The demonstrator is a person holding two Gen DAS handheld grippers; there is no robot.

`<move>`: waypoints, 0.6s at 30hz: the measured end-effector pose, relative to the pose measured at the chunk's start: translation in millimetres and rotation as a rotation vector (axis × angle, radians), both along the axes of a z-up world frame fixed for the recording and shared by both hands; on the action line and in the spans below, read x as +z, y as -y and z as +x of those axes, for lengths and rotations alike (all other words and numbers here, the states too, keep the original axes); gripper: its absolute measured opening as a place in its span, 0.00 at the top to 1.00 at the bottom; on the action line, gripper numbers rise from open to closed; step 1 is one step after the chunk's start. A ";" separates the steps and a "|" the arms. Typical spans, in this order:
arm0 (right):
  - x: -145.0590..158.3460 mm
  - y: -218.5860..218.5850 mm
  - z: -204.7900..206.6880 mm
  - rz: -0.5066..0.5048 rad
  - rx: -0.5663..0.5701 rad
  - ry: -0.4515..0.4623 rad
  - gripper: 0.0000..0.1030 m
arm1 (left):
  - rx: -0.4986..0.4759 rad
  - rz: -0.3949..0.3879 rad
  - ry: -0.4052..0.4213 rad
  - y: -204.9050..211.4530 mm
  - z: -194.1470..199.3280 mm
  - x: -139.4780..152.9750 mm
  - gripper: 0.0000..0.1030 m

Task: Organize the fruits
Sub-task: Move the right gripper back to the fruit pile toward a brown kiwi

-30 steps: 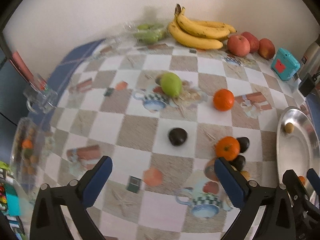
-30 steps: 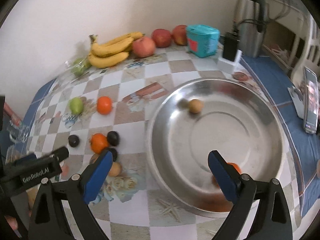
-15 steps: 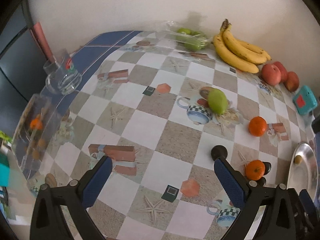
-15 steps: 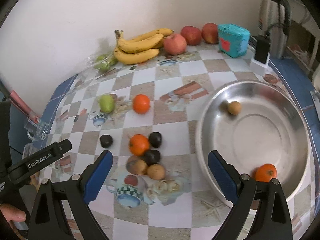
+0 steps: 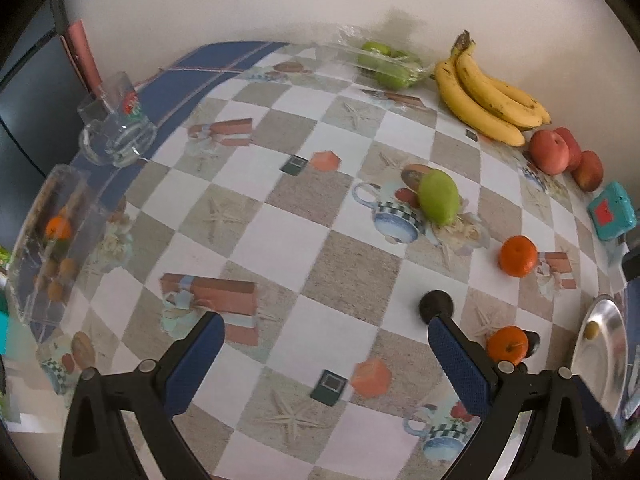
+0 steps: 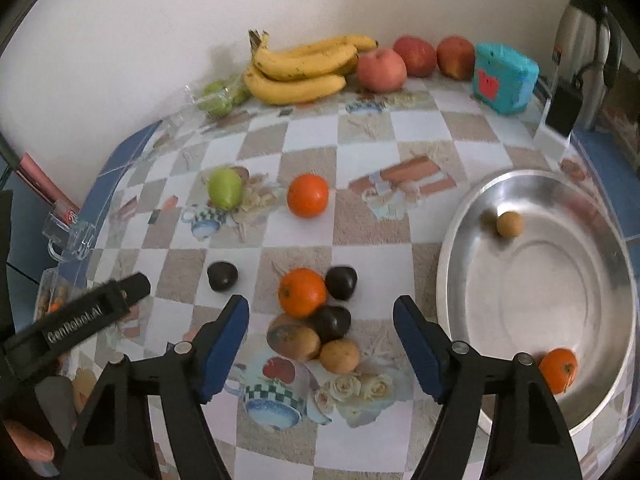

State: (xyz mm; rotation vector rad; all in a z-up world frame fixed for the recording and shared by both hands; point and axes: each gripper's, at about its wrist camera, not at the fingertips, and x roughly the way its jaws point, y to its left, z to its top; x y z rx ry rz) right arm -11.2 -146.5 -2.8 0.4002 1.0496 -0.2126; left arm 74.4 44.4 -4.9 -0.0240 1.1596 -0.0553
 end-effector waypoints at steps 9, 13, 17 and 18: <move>-19.7 7.5 -6.0 0.068 -0.027 -0.075 0.52 | -0.087 -0.057 -0.107 29.3 -2.7 -24.8 0.00; -25.9 10.2 -8.2 0.093 -0.039 -0.096 0.54 | -0.091 -0.060 -0.161 36.6 -2.3 -39.4 0.00; -32.8 11.3 -9.3 0.108 -0.038 -0.124 0.58 | -0.083 -0.060 -0.181 38.0 -2.2 -43.8 0.00; -34.5 11.2 -9.2 0.117 -0.037 -0.128 0.58 | -0.084 -0.061 -0.182 38.6 -2.5 -44.0 0.00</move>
